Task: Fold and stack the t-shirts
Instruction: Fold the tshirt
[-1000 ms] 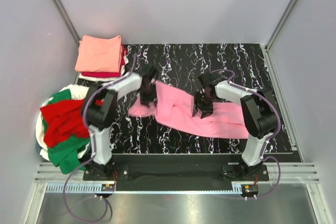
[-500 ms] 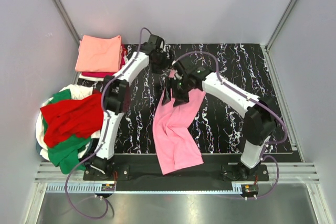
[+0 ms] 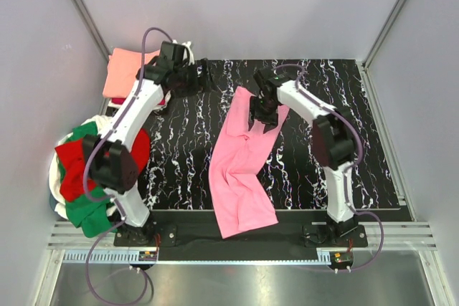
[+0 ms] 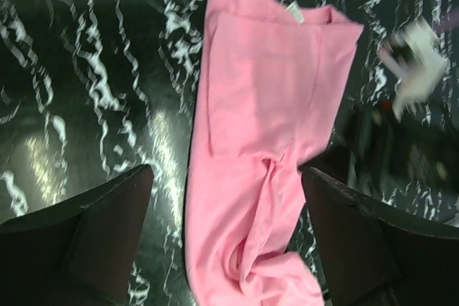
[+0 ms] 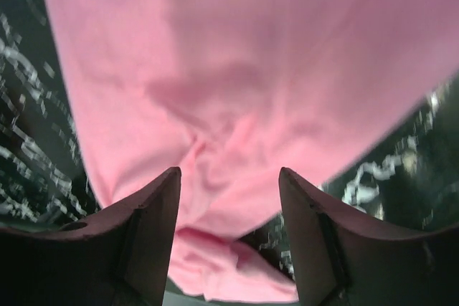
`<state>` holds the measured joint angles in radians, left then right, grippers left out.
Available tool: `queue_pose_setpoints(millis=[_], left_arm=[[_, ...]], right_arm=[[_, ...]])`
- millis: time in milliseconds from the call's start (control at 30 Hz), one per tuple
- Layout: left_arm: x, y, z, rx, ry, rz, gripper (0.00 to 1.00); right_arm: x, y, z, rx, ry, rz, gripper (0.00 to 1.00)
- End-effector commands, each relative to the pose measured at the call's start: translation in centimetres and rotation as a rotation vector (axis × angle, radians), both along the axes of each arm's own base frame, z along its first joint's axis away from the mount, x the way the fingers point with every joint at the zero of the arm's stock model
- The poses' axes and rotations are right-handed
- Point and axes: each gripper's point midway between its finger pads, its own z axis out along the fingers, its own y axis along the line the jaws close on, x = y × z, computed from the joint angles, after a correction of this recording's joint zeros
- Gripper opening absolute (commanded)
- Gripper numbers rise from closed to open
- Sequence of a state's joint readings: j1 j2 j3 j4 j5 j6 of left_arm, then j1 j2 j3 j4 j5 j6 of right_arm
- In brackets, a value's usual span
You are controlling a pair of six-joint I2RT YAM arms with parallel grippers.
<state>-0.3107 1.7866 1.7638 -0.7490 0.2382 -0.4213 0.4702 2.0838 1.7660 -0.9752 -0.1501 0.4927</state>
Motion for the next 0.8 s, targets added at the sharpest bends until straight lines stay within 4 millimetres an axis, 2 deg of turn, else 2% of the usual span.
queue_pose_setpoints(millis=[0, 33, 67, 100, 167, 200, 233, 267, 300, 333, 367, 433, 467, 533, 567, 667, 733, 767], left_arm=[[-2.2, 1.6, -0.5, 0.036, -0.038, 0.024, 0.91], [-3.1, 2.0, 0.6, 0.023, -0.066, 0.027, 0.91], [-3.5, 2.2, 0.6, 0.020, -0.073, 0.032, 0.91], [-4.4, 2.6, -0.7, 0.024, -0.044, 0.039, 0.91], [-5.3, 2.7, -0.4, 0.004, -0.062, 0.038, 0.91], [-6.0, 2.9, -1.6, 0.008, -0.035, 0.039, 0.91], [-6.4, 2.8, -1.4, -0.002, -0.045, 0.038, 0.91], [-6.7, 2.9, -1.8, -0.004, -0.039, 0.040, 0.90], [-7.3, 3.1, -3.1, -0.001, -0.010, 0.046, 0.90], [-7.5, 3.1, -2.9, -0.012, -0.027, 0.052, 0.90], [-8.2, 3.3, -4.3, -0.012, 0.005, 0.063, 0.89], [-9.0, 3.1, -4.4, -0.036, -0.003, 0.055, 0.88], [-9.9, 3.1, -5.7, -0.038, 0.029, 0.053, 0.88], [-10.8, 3.0, -6.0, -0.045, 0.022, 0.042, 0.88], [-11.5, 3.1, -7.1, -0.035, 0.046, 0.040, 0.88], [-12.8, 3.3, -8.4, -0.015, 0.079, 0.016, 0.88], [-13.3, 3.3, -8.7, -0.010, 0.084, 0.009, 0.88], [-13.4, 3.3, -8.8, -0.007, 0.085, 0.002, 0.88]], right_arm=[[2.0, 0.5, -2.0, -0.043, 0.013, 0.044, 0.64], [2.3, 0.6, -2.5, -0.044, 0.026, 0.044, 0.63], [3.1, 1.1, -3.8, -0.048, 0.041, 0.047, 0.63], [3.4, 1.1, -4.3, -0.052, 0.056, 0.046, 0.63], [4.9, 1.5, -5.7, -0.055, 0.062, 0.046, 0.63], [5.5, 1.5, -6.0, -0.054, 0.064, 0.042, 0.63], [6.9, 1.8, -6.8, -0.037, 0.056, 0.032, 0.63], [7.6, 1.9, -7.2, -0.028, 0.054, 0.028, 0.63], [8.2, 2.0, -7.6, -0.018, 0.059, 0.015, 0.63], [8.5, 2.1, -9.9, -0.006, 0.095, 0.007, 0.63], [10.7, 2.5, -8.8, 0.033, 0.040, -0.016, 0.62], [13.0, 3.5, -9.8, 0.112, 0.007, -0.060, 0.64], [15.7, 4.0, -9.5, 0.209, -0.061, -0.084, 0.65], [17.6, 5.5, -9.6, 0.339, -0.090, -0.120, 0.68], [19.9, 5.6, -8.9, 0.384, -0.171, -0.146, 0.69], [23.0, 6.0, -8.2, 0.478, -0.241, -0.229, 0.71], [24.4, 6.2, -7.8, 0.520, -0.276, -0.256, 0.73], [25.3, 6.4, -7.0, 0.545, -0.322, -0.259, 0.74]])
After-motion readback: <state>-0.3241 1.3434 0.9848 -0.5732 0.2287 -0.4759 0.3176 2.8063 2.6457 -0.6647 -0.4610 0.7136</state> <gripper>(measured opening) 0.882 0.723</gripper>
